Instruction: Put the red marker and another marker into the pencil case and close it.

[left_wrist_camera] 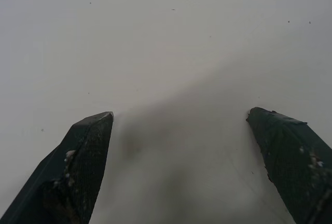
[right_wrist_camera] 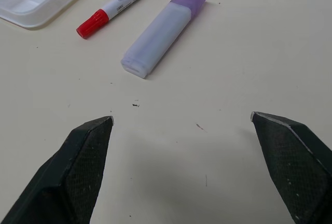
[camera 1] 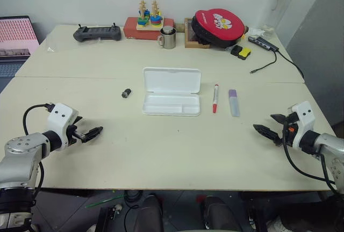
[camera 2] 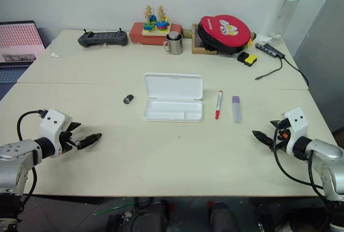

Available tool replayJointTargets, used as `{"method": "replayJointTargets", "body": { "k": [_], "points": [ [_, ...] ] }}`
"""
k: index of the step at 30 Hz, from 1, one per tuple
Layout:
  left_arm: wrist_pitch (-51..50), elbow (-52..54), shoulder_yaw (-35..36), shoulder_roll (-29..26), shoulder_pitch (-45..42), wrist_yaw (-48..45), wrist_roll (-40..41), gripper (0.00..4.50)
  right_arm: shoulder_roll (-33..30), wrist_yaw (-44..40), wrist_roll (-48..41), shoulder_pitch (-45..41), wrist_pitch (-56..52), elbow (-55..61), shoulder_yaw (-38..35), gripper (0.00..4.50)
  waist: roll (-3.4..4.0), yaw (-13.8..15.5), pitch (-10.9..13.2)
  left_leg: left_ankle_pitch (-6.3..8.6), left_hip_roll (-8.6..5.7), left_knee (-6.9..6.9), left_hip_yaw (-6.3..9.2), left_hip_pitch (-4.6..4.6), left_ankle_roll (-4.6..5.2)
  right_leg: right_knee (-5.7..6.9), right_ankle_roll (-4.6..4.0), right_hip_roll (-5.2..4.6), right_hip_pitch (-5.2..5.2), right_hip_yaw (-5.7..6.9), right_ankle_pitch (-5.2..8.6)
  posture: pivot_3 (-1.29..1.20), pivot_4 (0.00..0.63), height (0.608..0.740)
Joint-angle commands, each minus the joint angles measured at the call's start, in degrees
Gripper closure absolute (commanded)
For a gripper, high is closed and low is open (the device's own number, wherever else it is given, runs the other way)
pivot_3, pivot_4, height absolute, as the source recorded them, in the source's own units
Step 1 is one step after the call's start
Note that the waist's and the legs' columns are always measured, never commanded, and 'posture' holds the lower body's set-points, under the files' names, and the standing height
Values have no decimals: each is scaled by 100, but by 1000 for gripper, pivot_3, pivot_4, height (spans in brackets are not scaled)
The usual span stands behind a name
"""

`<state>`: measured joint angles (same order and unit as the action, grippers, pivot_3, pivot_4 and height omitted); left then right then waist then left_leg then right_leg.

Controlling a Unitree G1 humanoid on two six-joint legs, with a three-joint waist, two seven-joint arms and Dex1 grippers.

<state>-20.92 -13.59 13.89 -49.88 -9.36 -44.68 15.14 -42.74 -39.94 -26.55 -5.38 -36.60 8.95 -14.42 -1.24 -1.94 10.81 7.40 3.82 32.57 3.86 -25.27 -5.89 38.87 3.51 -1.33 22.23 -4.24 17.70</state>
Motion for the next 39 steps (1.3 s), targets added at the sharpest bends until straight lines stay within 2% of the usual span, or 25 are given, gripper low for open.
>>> {"method": "replayJointTargets", "body": {
  "k": [1,24,30,35,37,39],
  "points": [
    [117,76,155,39,-101,-79,101,0,-76,-68,-89,-66,29,248,-160,23,0,1,0,0,0,0,0,0,0,0,0,0,0,0,0,0,150,740],
    [400,-437,-234,198,-401,-452,-154,0,-29,-8,-185,197,-15,567,-342,23,0,12,0,0,-1,19,0,6,1,8,9,1,-14,-1,-5,0,150,740],
    [391,-520,-218,219,-643,-685,6,0,-33,-76,-408,-71,-99,684,-309,23,0,10,-1,-1,0,21,0,16,1,9,11,1,-22,-1,-7,0,150,740],
    [75,232,-202,472,-849,-1203,649,0,-120,-668,-413,-1172,-272,799,740,23,1,-33,0,-1,2,22,0,16,2,12,16,3,-21,-3,-10,0,150,740],
    [-429,923,-283,745,-941,-1454,1270,0,-88,-987,-52,-1757,-254,553,1548,23,0,-51,0,-2,6,23,2,16,2,13,15,8,-22,-2,-10,0,150,740],
    [-690,1341,-391,922,-1003,-1527,1530,0,11,-1208,274,-2181,-64,116,2063,23,0,-59,-1,-2,6,24,2,15,2,13,30,9,-24,-2,-18,0,150,740]
  ]
}}
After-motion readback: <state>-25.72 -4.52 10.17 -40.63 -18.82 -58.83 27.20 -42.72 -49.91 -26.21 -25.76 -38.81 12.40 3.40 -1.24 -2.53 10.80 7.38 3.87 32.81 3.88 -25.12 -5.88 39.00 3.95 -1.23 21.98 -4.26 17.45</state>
